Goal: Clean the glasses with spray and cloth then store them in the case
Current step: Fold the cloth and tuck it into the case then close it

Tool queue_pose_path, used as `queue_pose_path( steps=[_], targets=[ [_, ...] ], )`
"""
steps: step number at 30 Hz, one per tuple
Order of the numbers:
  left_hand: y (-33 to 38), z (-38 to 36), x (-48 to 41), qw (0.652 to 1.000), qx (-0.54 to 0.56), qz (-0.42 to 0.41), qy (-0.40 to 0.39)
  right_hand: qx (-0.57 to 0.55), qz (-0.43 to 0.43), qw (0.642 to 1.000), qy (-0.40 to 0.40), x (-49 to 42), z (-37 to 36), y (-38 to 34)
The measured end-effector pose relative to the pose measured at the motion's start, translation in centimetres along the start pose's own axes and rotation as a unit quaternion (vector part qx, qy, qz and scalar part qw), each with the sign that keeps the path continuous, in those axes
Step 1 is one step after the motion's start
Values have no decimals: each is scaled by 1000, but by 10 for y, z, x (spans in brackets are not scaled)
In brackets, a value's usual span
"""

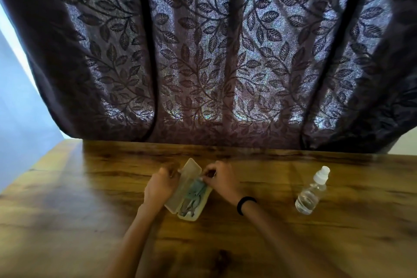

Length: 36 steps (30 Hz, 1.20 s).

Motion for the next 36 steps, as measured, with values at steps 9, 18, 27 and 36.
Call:
queue_pose_path(
  steps=[9,18,27,36],
  targets=[
    [-2,-13,-4,968,126,43,-211,-89,-23,996,13,18,6,8],
    [-16,-15,3,917,249,107,-294,-159,-51,985,43,41,14,15],
    [-10,-19,15,890,302,107,-324,-195,-52,979,14,66,8,15],
    [11,-26,22,936,243,60,-248,-259,-113,958,53,76,7,17]
  ],
)
Point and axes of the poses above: each hand's wrist, its own x-axis away from the middle knuckle, its own z-axis out of the back of the hand, y = z × x, the point moved 3 cm from there along -x, towards the middle knuckle, and after that the axes turned 15 degrees about z, right-handed, at the moved point
